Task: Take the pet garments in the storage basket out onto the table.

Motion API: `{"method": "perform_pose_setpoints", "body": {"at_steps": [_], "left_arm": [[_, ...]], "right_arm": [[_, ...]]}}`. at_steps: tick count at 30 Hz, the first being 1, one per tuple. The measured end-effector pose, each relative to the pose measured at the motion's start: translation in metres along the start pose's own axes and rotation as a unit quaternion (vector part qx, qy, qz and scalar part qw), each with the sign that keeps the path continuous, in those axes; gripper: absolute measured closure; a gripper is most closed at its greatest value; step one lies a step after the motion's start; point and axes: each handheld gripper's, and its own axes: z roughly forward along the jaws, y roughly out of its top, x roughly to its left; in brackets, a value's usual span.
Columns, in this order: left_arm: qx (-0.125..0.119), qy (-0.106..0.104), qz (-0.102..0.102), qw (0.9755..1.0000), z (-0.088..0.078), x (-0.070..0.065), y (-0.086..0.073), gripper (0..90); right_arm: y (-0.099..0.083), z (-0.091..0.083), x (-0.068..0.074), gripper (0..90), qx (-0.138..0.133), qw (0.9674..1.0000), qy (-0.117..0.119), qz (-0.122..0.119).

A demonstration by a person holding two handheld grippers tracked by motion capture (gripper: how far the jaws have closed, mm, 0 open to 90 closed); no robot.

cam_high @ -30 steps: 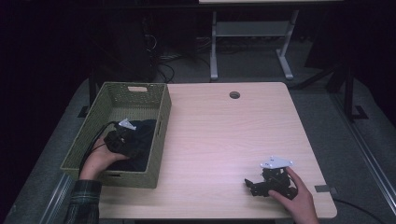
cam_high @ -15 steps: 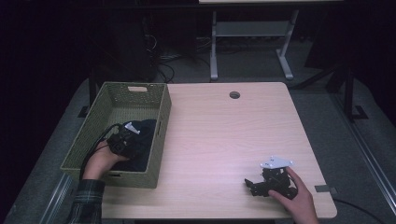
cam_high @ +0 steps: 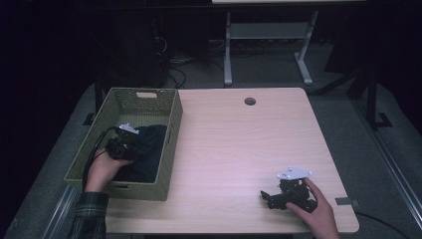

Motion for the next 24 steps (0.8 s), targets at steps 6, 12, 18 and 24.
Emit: {"method": "perform_pose_setpoints", "body": {"at_steps": [6,12,18,24], "left_arm": [[-0.05,-0.01,-0.016,0.9986,-0.016,0.006,-0.001,71.7],[-0.103,-0.027,-0.034,0.9937,-0.029,0.01,-0.004,71.7],[-0.149,-0.032,-0.044,0.9874,-0.045,0.013,-0.006,71.8],[-0.191,-0.035,-0.051,0.9796,-0.06,0.014,-0.007,71.9]], "right_arm": [[0.0,0.0,0.0,0.0,0.0,1.0,0.0,0.0],[0.0,0.0,0.0,0.0,0.0,1.0,0.0,0.0],[0.0,0.0,0.0,0.0,0.0,1.0,0.0,0.0],[0.0,0.0,0.0,0.0,0.0,1.0,0.0,0.0]]}}
